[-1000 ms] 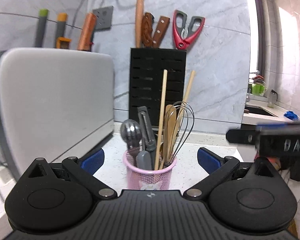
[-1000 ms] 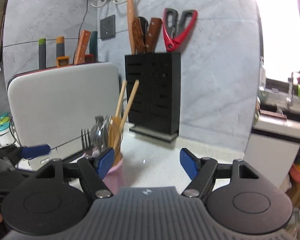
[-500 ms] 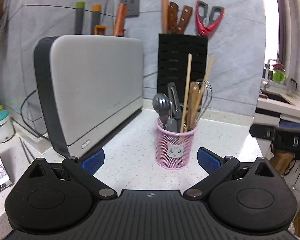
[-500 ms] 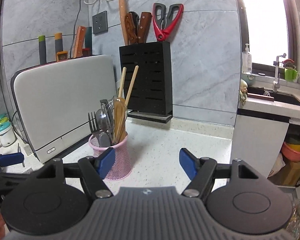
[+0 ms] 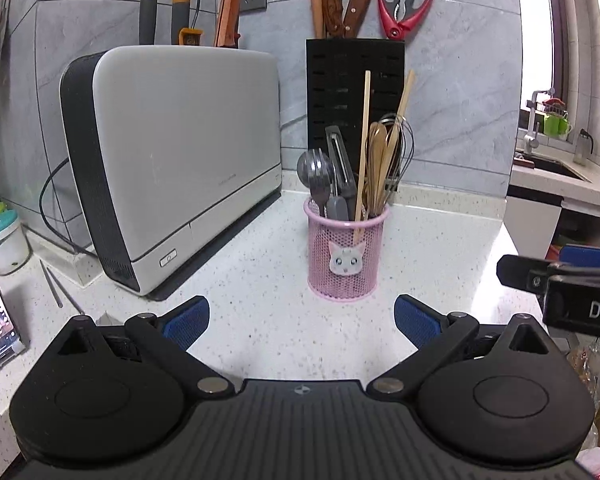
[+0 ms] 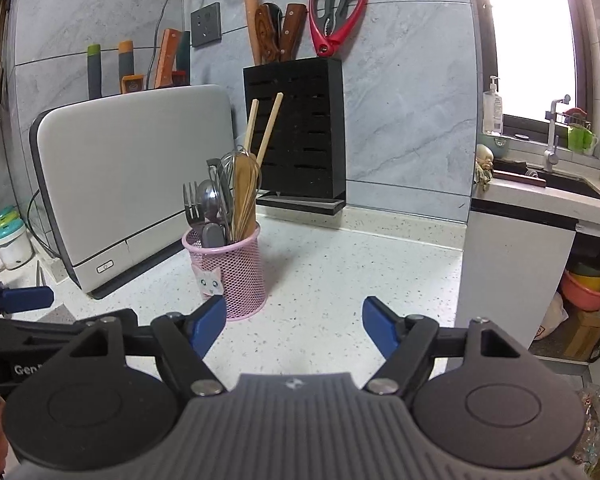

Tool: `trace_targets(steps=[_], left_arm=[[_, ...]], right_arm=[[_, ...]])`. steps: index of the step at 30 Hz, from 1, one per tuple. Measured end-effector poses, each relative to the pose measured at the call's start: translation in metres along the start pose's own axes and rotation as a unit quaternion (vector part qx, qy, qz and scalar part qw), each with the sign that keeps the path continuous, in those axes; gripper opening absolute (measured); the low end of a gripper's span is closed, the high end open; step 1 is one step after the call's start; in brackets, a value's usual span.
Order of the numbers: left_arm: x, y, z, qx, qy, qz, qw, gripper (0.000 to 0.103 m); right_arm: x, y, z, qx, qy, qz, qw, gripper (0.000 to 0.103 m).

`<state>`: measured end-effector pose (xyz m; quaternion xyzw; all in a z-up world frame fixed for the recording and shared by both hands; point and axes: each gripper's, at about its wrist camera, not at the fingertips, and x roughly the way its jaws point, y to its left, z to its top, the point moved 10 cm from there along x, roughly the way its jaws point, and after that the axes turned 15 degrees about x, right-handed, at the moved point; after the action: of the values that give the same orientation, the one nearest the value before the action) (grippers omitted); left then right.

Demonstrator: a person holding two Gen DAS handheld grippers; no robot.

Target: Organize utensils

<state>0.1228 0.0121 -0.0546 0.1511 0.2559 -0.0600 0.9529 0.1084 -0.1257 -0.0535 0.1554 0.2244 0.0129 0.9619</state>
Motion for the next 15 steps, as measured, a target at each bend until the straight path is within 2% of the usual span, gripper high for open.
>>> trace_targets(steps=[15], left_arm=[[-0.001, 0.006, -0.004, -0.001, 0.007, 0.004, 1.0000, 0.103]], right_arm=[[-0.003, 0.016, -0.005, -0.027, -0.005, 0.024, 0.999, 0.074]])
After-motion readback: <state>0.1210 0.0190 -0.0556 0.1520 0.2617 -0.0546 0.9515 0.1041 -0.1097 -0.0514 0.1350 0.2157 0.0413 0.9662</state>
